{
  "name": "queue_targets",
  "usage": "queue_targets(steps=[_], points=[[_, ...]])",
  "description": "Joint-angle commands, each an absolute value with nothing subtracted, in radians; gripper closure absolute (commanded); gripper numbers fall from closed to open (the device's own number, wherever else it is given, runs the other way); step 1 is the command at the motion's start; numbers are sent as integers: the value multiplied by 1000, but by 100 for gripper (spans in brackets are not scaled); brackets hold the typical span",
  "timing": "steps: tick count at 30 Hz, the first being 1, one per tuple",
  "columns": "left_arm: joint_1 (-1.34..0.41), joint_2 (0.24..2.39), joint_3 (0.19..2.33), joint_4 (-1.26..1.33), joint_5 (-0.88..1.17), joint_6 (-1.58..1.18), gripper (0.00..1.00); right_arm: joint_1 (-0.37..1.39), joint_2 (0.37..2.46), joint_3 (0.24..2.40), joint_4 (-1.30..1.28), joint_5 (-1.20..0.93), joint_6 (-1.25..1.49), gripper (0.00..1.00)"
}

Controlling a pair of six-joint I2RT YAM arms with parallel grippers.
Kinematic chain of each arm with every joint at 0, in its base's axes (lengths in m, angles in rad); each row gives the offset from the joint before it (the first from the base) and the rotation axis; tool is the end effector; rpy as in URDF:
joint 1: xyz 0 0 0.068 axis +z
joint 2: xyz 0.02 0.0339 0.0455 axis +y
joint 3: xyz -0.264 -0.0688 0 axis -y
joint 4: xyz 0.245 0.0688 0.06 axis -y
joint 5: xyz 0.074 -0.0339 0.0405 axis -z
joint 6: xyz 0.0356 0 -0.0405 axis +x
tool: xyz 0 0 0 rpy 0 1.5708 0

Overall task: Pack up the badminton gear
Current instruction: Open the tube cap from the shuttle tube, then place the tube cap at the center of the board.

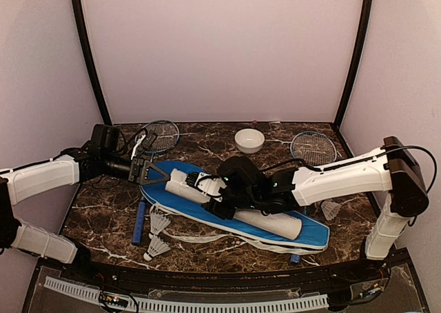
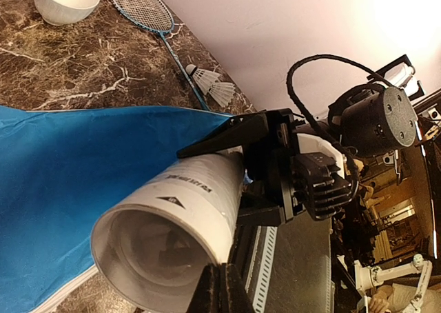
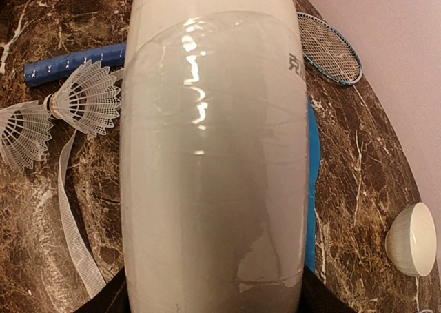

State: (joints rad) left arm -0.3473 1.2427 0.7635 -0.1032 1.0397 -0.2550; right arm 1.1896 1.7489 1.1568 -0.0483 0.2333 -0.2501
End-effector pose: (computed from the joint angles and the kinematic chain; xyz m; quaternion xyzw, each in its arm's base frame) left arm 0.2311 -0.1163 0.2531 0.2706 0.7524 -0.5397 0.2634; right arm 0.1530 0.3596 0.2215 -0.5460 0.7019 0.1089 0.4444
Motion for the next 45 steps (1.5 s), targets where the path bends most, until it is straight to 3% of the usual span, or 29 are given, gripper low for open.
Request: queue_targets(steps=[1, 31, 39, 45], points=[[-322, 1219, 782, -110, 1034, -245, 100, 1194, 1694, 1099, -76, 267, -222, 45], [-308, 1203, 767, -100, 1074, -262, 100, 1195, 1622, 1039, -22, 259, -189, 45], [-279, 1149, 780, -194, 778, -214, 100, 1194, 1621, 1037, -7, 252, -183, 45], [-142, 1176, 783, -280, 485, -251, 100, 1194, 1626, 1044, 0, 245, -184, 45]])
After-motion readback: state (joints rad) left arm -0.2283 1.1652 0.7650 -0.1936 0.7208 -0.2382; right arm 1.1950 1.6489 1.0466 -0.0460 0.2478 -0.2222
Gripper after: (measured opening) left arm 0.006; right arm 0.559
